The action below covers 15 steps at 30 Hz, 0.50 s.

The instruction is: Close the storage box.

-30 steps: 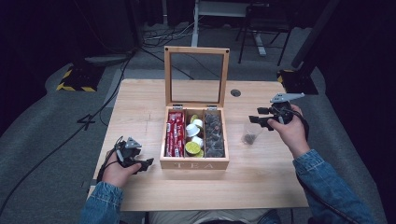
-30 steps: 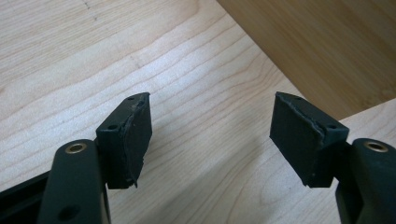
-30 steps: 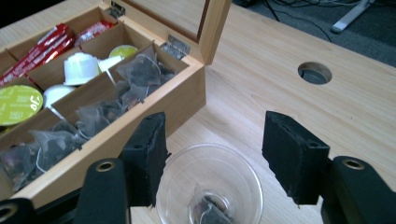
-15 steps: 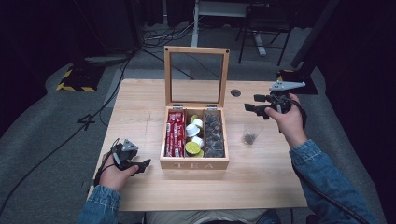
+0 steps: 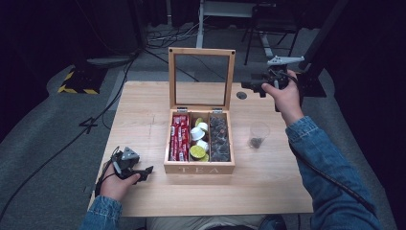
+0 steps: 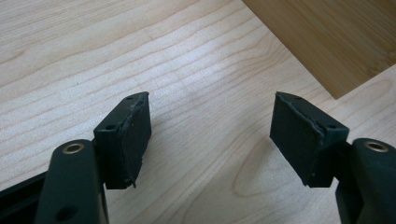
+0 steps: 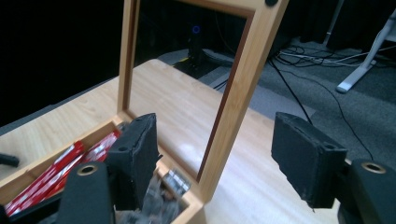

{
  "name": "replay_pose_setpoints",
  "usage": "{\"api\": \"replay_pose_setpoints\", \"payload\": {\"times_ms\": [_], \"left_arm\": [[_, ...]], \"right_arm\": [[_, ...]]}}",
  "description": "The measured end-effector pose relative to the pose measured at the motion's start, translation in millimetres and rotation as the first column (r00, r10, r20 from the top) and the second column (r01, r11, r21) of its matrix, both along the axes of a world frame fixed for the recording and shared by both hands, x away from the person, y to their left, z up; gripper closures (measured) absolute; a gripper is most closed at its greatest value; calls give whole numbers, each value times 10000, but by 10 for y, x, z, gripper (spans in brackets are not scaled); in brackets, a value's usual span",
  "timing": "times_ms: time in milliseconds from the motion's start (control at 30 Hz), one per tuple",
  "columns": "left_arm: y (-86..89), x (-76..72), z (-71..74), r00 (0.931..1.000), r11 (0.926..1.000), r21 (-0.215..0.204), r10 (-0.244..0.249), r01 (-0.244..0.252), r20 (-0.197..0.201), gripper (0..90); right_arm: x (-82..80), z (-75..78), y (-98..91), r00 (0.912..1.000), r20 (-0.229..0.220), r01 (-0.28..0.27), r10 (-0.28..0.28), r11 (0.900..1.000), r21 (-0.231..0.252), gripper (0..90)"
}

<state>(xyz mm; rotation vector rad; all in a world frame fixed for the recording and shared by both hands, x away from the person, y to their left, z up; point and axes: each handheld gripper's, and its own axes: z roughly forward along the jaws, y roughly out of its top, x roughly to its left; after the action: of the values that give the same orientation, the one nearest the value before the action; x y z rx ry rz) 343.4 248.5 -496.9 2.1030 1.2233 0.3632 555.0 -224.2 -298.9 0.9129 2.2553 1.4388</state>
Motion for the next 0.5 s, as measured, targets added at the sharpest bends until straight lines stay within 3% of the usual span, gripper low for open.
{"api": "replay_pose_setpoints", "payload": {"times_ms": [133,267,500], "left_arm": [[-4,3,-18,9998,9999,96,-116,115,175,266],[-32,14,-69,9970,9984,304,-502,485,592,216],[-41,26,-69,9969,9981,361,-524,503,594,189]], "right_arm": [[154,30,75,9999,-92,81,-81,10000,6,316],[292,47,119,9997,-55,250,-250,9997,-13,318],[531,111,202,9990,57,455,-454,9990,-24,366]]}}
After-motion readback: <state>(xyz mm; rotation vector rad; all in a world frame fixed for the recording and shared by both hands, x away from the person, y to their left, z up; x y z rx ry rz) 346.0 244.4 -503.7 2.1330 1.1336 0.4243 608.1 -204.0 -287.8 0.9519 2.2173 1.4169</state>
